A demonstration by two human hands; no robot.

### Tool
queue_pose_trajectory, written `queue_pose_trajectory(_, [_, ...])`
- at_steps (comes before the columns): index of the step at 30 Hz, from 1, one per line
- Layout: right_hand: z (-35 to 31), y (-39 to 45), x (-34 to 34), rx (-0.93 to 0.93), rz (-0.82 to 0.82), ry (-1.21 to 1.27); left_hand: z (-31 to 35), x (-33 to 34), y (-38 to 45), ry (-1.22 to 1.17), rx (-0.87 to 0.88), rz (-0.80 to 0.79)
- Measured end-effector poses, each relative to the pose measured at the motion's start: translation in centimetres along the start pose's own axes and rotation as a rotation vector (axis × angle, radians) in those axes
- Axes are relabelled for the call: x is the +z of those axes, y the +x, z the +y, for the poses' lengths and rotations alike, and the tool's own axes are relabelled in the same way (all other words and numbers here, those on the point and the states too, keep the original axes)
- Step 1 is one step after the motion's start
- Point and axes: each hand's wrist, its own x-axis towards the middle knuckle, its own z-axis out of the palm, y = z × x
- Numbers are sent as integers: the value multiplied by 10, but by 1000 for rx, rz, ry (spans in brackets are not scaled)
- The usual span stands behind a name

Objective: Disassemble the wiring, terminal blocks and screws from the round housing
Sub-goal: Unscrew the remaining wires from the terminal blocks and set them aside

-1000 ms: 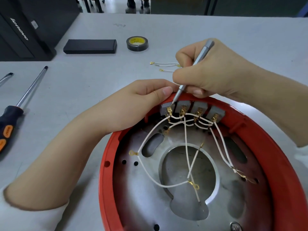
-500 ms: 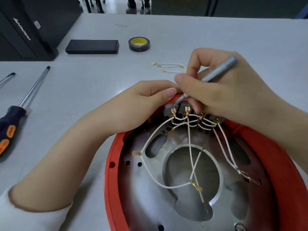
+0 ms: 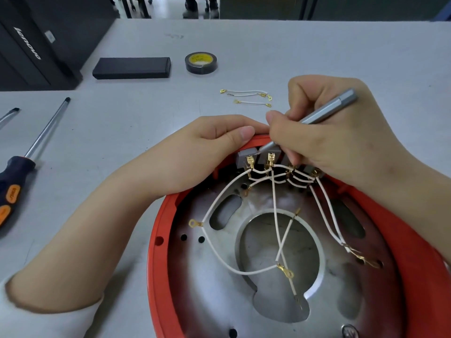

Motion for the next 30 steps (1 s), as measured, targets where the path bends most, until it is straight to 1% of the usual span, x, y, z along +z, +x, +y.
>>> queue_pose_trajectory(8, [-2,-2,1,-5,10,-56,1,0,0,-3,-16,3])
queue_pose_trajectory(14, [-2,-3,0,3,36,-38,0,0,0,-23,-7,-2])
queue_pose_trajectory(24, [-2,-3,2,-20,26,-50,-1,1,0,-25,3,-12])
queue_pose_trajectory(30, [-3,-3,1,8,29,-48,-1,1,1,-23,-2,-11])
